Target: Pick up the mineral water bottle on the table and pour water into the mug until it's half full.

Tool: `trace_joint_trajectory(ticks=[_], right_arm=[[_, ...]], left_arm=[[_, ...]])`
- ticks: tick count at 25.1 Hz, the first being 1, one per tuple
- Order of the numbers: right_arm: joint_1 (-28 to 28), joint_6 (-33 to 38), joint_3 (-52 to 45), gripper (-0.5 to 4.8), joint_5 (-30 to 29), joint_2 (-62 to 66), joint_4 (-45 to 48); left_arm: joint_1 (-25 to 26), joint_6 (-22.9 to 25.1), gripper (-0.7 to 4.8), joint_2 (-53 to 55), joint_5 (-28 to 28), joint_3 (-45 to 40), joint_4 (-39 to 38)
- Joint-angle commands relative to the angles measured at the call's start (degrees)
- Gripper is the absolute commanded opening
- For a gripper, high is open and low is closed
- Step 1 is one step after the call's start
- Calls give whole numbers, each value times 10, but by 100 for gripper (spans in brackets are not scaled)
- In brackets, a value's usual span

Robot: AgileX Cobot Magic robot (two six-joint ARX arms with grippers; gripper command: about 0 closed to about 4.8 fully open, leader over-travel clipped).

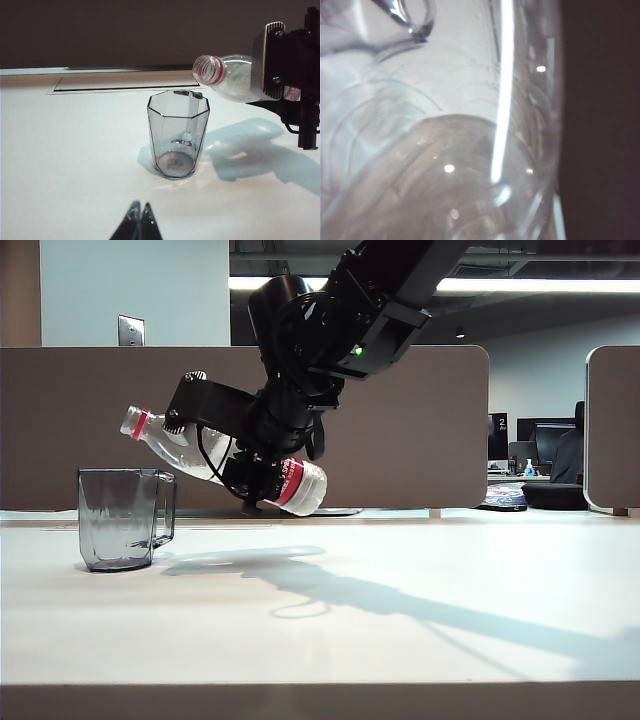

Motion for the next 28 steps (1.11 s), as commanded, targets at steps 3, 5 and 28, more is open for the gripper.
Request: trace_joint_trajectory(ticks=[3, 5, 28], right_arm=[[4, -52, 6, 252, 14, -7, 56], [4, -74, 6, 252, 14, -6, 57], [-11, -183, 7, 274, 20, 5, 121]], left_arm=[[0, 0, -5, 0, 2, 2, 5], [0, 0, -5, 0, 2, 2, 5], [0, 0, -5, 0, 2, 2, 5]])
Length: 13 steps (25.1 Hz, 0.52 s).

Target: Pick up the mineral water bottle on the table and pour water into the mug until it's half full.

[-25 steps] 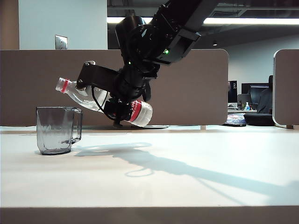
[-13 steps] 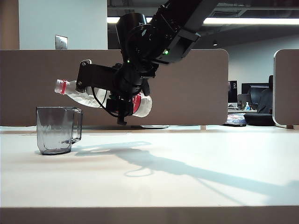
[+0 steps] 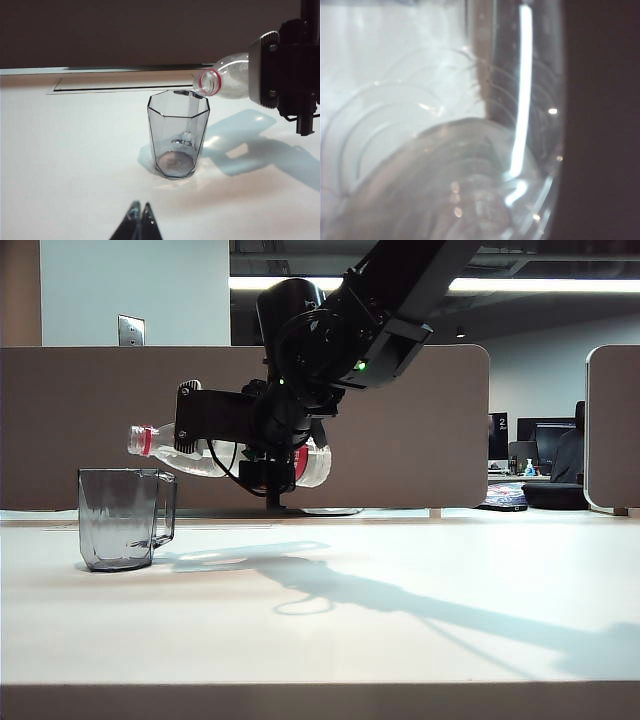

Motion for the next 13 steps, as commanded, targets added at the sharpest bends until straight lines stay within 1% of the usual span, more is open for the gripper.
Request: trace_joint_trajectory(ticks=[1, 5, 9, 11, 13], right_arm=[[-3, -25, 7, 274, 1, -6, 58], [-6, -29, 15, 274, -5, -3, 59], [-6, -30, 58, 274, -5, 16, 56], [-5, -30, 96, 274, -3, 28, 31], [-4, -30, 106, 274, 2, 30, 16]], left_arm=[[0, 0, -5, 0, 2, 2, 5], [0, 0, -5, 0, 2, 2, 5], [0, 0, -5, 0, 2, 2, 6], [0, 0, -5, 0, 2, 2, 6], [0, 0, -5, 0, 2, 2, 5]])
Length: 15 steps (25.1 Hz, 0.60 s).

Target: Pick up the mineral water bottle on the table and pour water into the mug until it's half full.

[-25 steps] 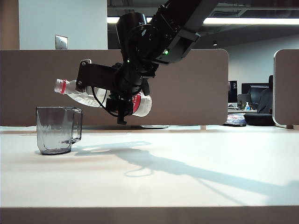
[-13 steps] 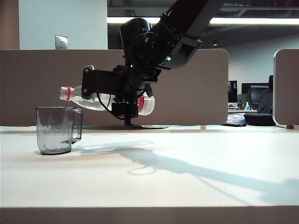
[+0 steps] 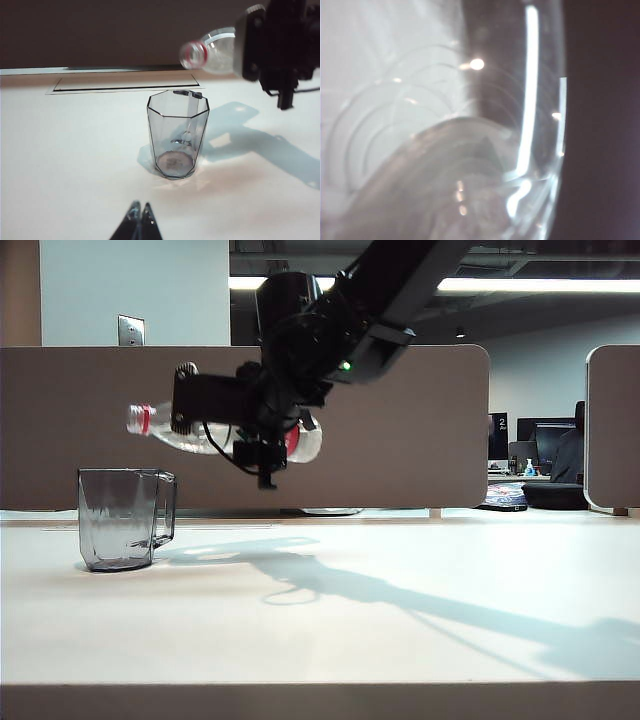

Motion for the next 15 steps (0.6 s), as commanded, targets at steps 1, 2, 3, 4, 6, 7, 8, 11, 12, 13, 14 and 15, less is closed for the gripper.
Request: trace_joint_trajectory(ticks=[1, 2, 3, 4, 6, 7, 8, 11, 12, 13, 14, 15], right_arm=[[3, 0, 16, 274, 7, -8, 6], [5, 1, 16, 274, 10, -8, 5], [5, 3, 16, 274, 13, -8, 5], [5, 3, 16, 274, 14, -8, 5], [6, 2, 16, 274, 14, -8, 6], [6, 2, 16, 274, 14, -8, 6], [6, 2, 16, 274, 14, -8, 6], [6, 2, 16, 274, 14, -8, 0], [7, 1, 16, 274, 14, -8, -3], [7, -14, 16, 274, 14, -8, -12], [8, -30, 16, 274, 16, -8, -19], [8, -30, 16, 274, 16, -8, -21]], left_arm=[[0, 0, -5, 0, 1, 2, 5], [0, 0, -5, 0, 1, 2, 6], [0, 0, -5, 0, 1, 2, 5], [0, 0, -5, 0, 2, 2, 6], [0, 0, -5, 0, 1, 2, 6], [0, 0, -5, 0, 1, 2, 6], [0, 0, -5, 0, 1, 2, 5], [0, 0, -5, 0, 1, 2, 5], [0, 0, -5, 0, 1, 2, 5], [0, 0, -5, 0, 1, 2, 5], [0, 0, -5, 0, 1, 2, 6], [0, 0, -5, 0, 1, 2, 5]])
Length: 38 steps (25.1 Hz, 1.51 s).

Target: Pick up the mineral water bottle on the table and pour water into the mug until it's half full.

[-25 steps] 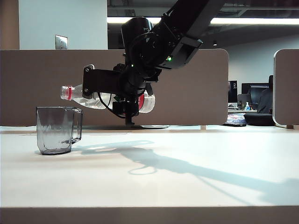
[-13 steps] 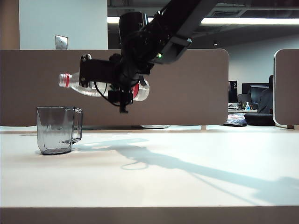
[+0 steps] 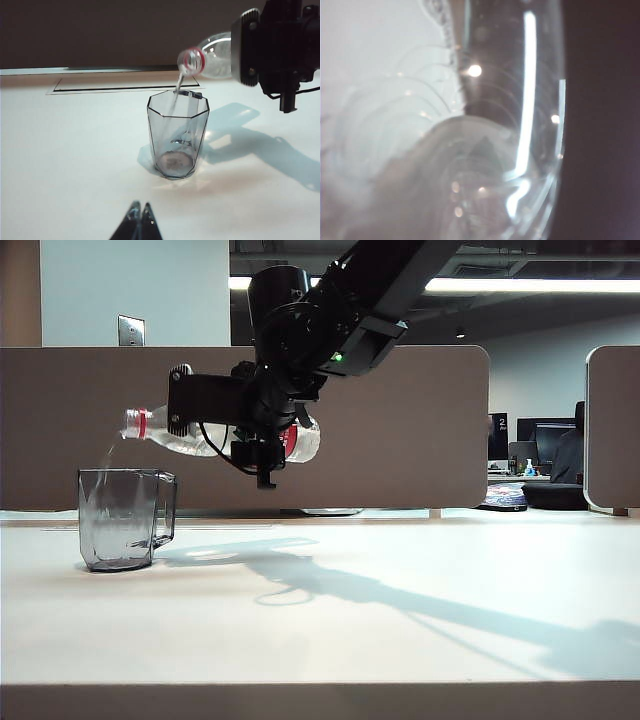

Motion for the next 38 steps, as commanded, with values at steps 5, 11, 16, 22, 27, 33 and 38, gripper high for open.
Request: trace_joint_trajectory(ticks=[5, 11, 16, 22, 27, 33, 38], right_arm=[[3, -17, 6, 274, 7, -9, 19], [3, -23, 6, 274, 10, -9, 17], [3, -30, 6, 274, 13, -9, 15], [1, -36, 6, 274, 25, -9, 15], [1, -50, 6, 274, 35, -9, 15], [1, -60, 6, 274, 40, -9, 15], [1, -65, 6, 274, 50, -9, 15]], left_arm=[[0, 0, -5, 0, 1, 2, 5], [0, 0, -5, 0, 1, 2, 5], [0, 0, -5, 0, 1, 2, 5], [0, 0, -5, 0, 1, 2, 5], [0, 0, -5, 0, 1, 2, 5], [0, 0, -5, 0, 1, 2, 5], [0, 0, -5, 0, 1, 2, 5]])
